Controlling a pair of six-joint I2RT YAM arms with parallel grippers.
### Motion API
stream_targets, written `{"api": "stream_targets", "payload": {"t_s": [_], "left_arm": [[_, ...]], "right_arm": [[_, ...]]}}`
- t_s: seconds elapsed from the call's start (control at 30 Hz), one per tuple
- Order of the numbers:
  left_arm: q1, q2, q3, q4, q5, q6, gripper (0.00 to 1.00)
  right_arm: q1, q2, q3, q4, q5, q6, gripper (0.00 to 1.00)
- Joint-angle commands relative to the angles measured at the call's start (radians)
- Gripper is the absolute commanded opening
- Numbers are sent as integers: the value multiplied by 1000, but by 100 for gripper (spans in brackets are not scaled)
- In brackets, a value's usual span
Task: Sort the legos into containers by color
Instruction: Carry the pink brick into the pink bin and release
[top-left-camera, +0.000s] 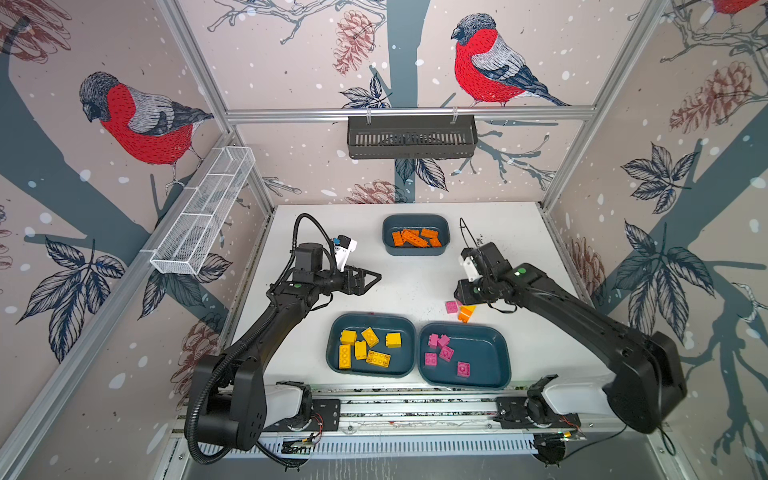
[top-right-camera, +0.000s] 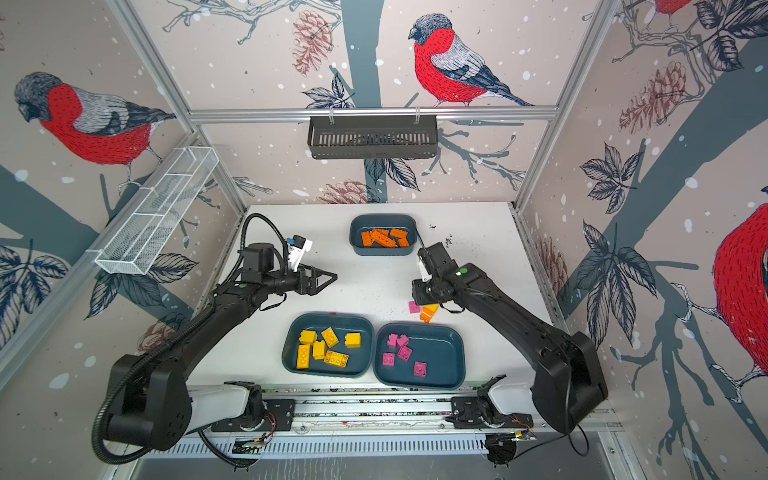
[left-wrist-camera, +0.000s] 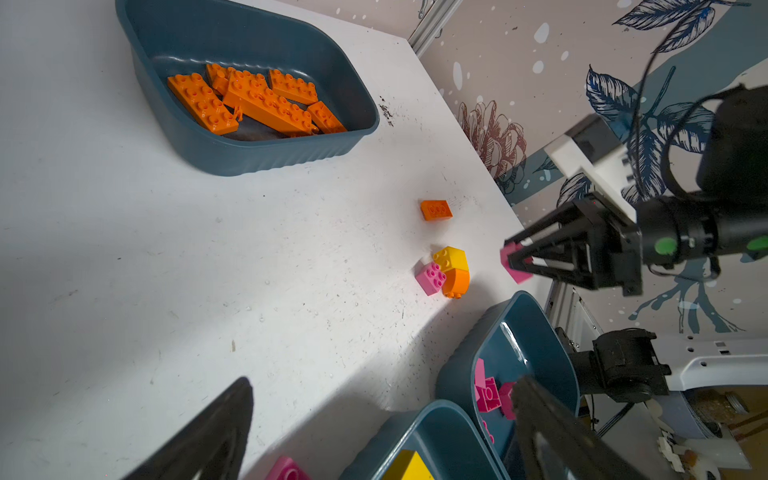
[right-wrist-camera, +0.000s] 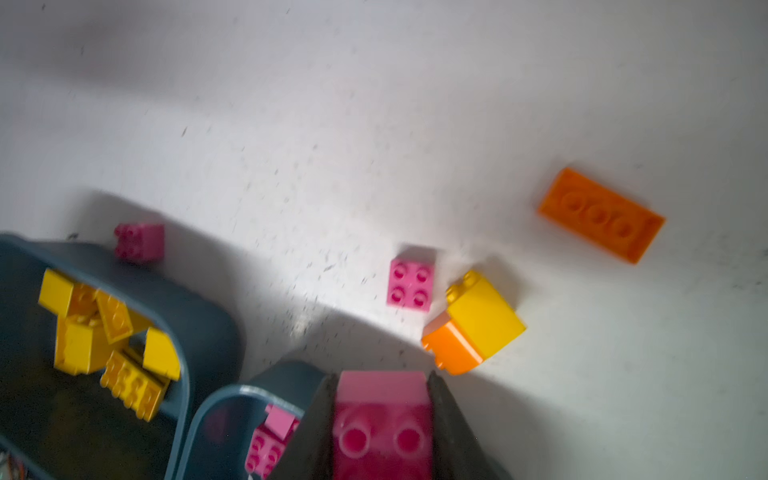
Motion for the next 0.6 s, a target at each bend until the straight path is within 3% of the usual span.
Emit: {"api": "stream_targets", "payload": {"t_s": [0.0, 0.17, 0.33, 0.57], "left_arm": [[4, 4, -2, 46, 30, 20, 96], [4, 12, 1, 36, 40, 33, 96], [4, -3, 4, 19, 47, 37, 96], [5, -53, -18, 20, 41, 22, 97]], "right_arm": [[47, -71, -62, -98, -83, 24, 33], [128, -108, -172, -100, -54, 43, 42], [145, -101, -157, -62, -21, 50, 67], [55, -55, -66, 53, 26, 51, 68]]}}
